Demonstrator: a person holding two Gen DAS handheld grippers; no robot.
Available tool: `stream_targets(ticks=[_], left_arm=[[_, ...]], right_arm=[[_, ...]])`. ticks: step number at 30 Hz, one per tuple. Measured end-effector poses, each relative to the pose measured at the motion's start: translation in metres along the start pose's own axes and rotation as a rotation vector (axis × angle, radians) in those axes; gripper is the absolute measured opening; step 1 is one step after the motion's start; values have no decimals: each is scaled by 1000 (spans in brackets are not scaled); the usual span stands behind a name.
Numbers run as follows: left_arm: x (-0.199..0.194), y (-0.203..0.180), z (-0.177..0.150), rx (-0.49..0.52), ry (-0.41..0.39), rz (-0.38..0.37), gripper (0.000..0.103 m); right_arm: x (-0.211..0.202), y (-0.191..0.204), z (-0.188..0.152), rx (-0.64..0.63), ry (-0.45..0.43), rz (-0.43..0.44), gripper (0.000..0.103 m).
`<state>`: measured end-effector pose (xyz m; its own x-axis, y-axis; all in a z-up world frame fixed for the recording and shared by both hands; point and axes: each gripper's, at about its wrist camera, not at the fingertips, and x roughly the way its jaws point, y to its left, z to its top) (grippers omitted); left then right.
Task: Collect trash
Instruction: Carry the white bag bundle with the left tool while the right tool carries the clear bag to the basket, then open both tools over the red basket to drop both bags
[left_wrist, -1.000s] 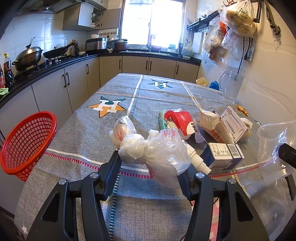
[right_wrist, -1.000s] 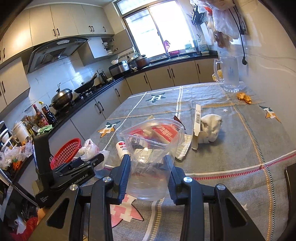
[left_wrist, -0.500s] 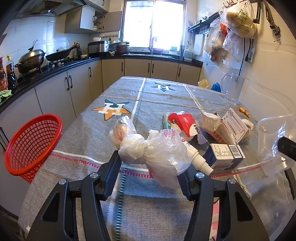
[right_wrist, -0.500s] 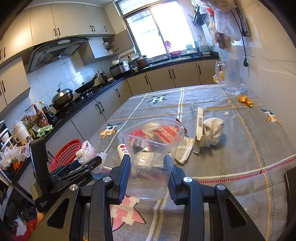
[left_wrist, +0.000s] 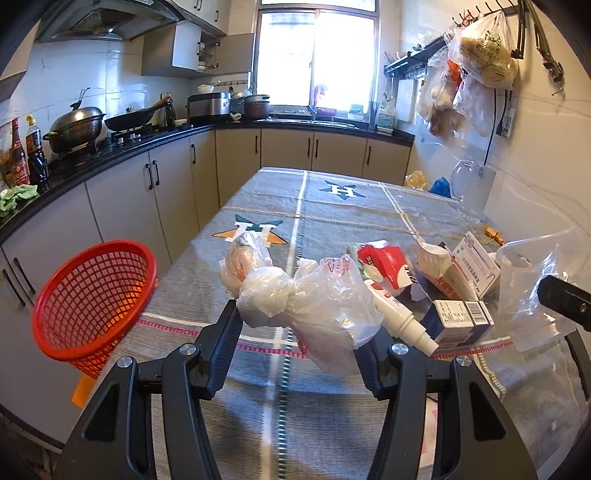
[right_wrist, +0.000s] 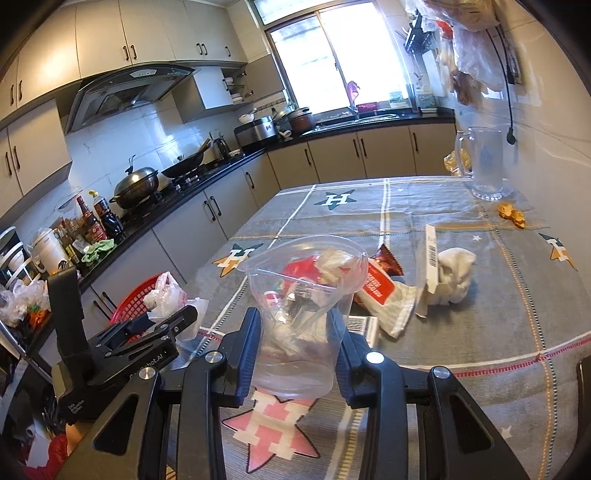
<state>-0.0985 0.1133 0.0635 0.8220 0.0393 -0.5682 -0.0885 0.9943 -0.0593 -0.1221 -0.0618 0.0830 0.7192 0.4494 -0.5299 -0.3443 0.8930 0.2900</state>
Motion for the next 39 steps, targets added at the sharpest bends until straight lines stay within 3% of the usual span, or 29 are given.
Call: stream_targets(ticks=[12, 24, 32, 39], left_arm=[[-16, 46, 12, -72, -35, 46, 56], [-33, 141, 18, -189, -58, 167, 56], [-25, 197, 13, -233, -24, 251, 56], [-1, 225, 3, -238, 41, 263, 56]], right_arm=[[24, 34, 11, -42, 57, 69, 40], [66, 100, 27, -122, 134, 193, 40], [110, 159, 40, -175, 192, 272, 40], [166, 204, 45, -196, 273, 313, 40]])
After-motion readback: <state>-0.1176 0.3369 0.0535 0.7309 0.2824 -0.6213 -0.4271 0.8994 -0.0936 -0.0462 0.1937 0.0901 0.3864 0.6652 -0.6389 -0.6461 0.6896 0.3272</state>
